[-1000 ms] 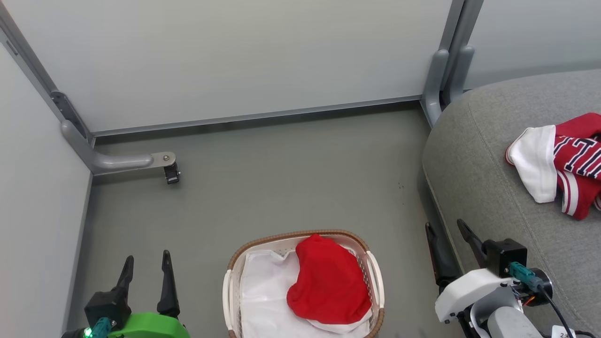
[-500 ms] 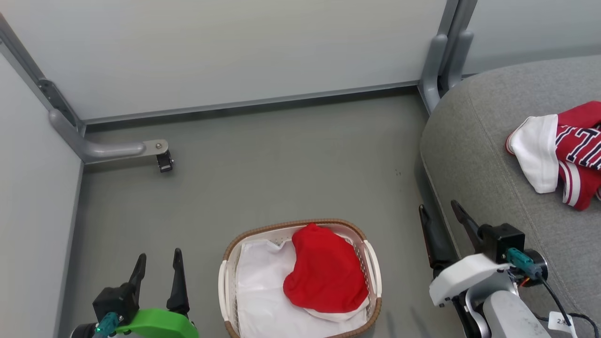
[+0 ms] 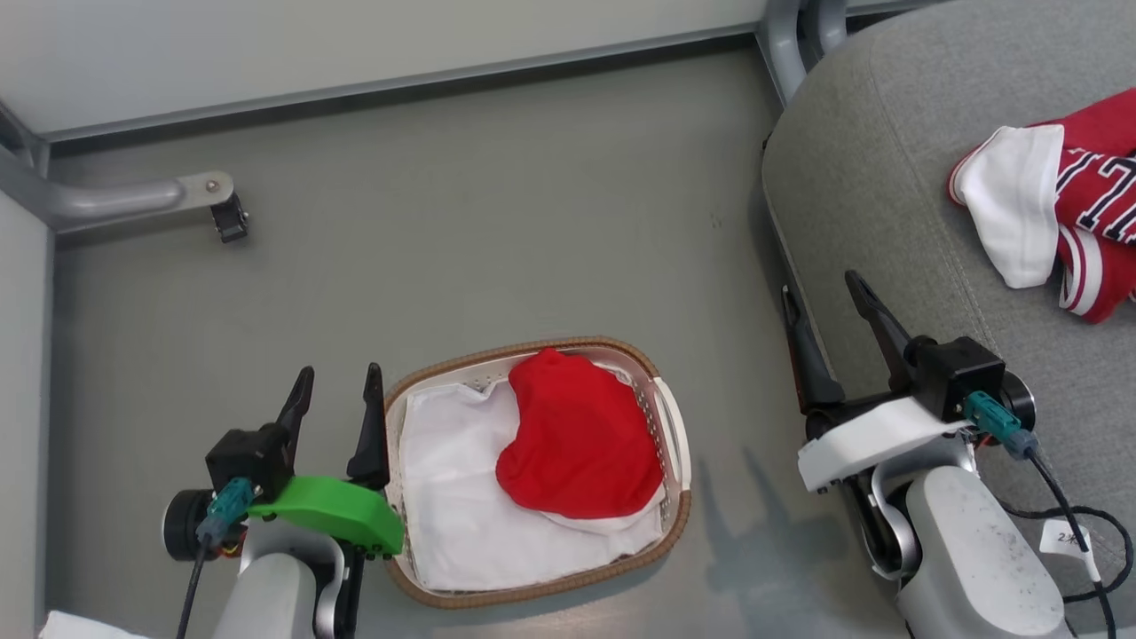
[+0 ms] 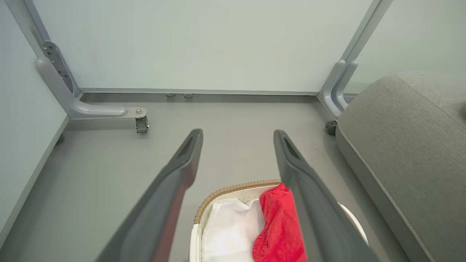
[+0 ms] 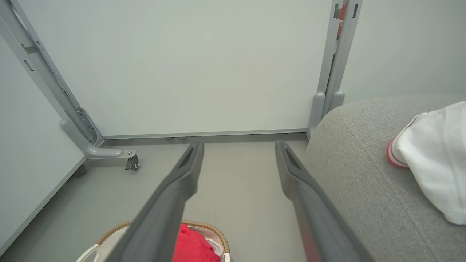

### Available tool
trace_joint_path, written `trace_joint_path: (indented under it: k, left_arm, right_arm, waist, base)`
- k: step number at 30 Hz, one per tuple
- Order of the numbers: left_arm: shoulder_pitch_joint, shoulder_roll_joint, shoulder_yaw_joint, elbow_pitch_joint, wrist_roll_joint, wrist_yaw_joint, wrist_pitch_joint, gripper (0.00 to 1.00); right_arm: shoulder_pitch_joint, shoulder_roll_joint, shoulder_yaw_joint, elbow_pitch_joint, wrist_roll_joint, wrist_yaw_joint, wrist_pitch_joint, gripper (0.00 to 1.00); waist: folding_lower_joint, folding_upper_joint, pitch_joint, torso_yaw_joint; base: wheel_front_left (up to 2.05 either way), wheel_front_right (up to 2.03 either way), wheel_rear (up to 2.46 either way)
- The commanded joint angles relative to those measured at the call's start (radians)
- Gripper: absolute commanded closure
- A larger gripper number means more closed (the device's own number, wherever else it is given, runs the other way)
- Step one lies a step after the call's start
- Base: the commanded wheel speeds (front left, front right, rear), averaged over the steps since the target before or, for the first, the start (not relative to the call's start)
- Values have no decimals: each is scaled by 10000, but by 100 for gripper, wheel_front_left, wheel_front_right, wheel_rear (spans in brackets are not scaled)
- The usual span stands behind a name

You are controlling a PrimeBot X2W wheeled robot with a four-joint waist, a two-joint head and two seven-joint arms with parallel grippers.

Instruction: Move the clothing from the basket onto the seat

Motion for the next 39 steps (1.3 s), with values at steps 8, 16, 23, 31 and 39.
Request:
trace_joint_path:
  k: [8,16,23,31,39]
  left_arm:
    - [-1757,143,-1454,713,-429,-79,9,0]
    - [-3116,673,-2876,1595,-1128,-73,9,0]
    - [-4122,1082,-4529,2899,-2060,-73,7,0]
    - [-5319,1495,-6175,4346,-3311,-61,9,0]
    - [-6444,1628,-7390,5296,-4227,-60,114,0]
  right_arm:
    - [-891,-26,69,-1066,-139,-14,-22,0]
    - [-1493,-26,181,-2046,148,-14,-23,0]
    - [-1935,-23,190,-2864,472,-14,-22,0]
    - [-2319,-28,161,-3508,581,-14,-22,0]
    - [-2581,-28,214,-3986,554,-14,-23,0]
  waist:
    - [0,0,2210,-1006]
    - [0,0,3308,-1458]
    - [0,0,4263,-1767]
    - [0,0,5200,-1960]
    - [0,0,5967,-1967]
  base:
    - [0,0,0]
    - [0,0,0]
    - [0,0,0]
    - [0,0,0]
    - [0,0,0]
